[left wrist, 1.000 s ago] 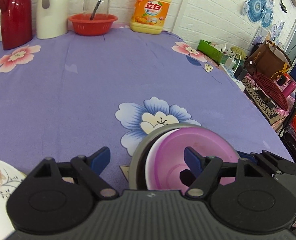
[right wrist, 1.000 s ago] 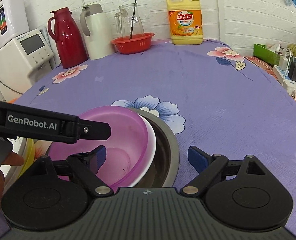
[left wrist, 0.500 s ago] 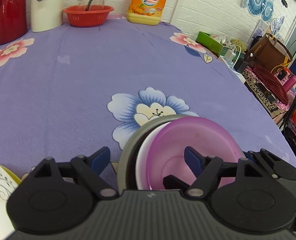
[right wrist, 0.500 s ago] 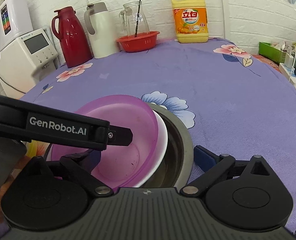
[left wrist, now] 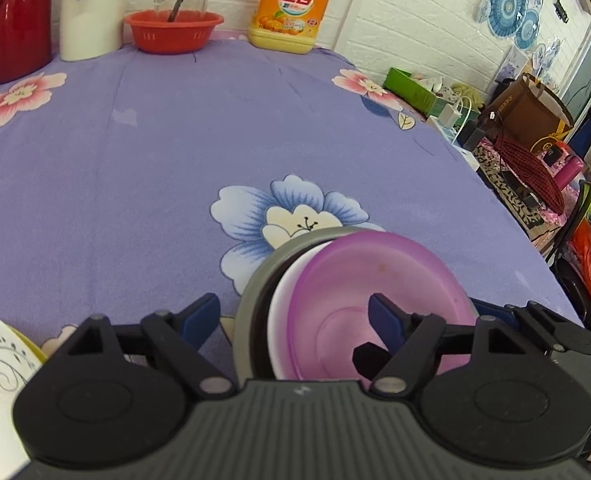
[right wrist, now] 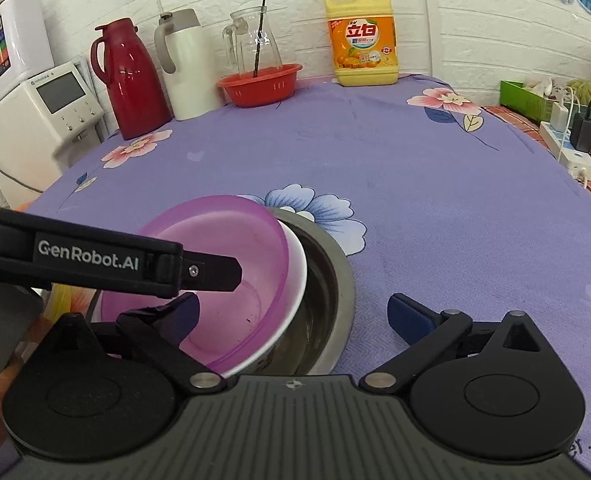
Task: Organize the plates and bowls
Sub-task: 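Grip the steel bowl rim with both tools and lift the nested bowls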
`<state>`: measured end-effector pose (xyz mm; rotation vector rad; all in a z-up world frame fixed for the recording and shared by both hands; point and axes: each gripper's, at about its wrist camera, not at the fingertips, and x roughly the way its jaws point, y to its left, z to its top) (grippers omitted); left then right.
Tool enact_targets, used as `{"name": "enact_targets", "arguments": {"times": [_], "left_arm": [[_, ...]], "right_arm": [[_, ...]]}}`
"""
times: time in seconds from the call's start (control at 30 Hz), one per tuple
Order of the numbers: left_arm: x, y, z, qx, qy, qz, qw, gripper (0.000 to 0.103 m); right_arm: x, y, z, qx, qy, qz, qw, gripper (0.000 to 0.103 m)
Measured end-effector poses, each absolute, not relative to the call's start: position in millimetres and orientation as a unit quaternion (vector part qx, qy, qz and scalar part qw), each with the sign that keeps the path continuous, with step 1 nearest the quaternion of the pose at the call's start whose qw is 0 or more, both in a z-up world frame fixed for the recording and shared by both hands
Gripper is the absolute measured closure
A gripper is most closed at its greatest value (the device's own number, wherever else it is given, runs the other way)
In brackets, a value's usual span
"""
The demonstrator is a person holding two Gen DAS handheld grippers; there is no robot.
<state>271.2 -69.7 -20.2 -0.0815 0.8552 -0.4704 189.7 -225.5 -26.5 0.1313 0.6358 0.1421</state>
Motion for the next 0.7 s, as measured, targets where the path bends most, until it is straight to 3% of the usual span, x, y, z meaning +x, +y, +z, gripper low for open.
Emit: {"name": "enact_targets", "arguments": {"times": [0.13, 0.33, 0.7], "left_arm": [[270.0, -65.3, -26.2, -0.043, 0.414, -0.222, 0.882, 0.028], [262.7, -71.5, -25.1, -0.067, 0.416, -0.244, 0.873, 0.046], [249.9, -71.9, -3.4, -0.092, 0.395, -0.253, 0.878, 0.046]], "right_arm": [[192.3, -224.2, -30.9, 0.073, 0.317, 0.081, 0.942, 0.000], [189.5, -213.0, -30.9, 0.077, 0.305, 0.102, 0.944, 0.000], [177.3, -207.0, -8.2, 0.052, 0.287, 0.068, 0.954, 0.000]]}}
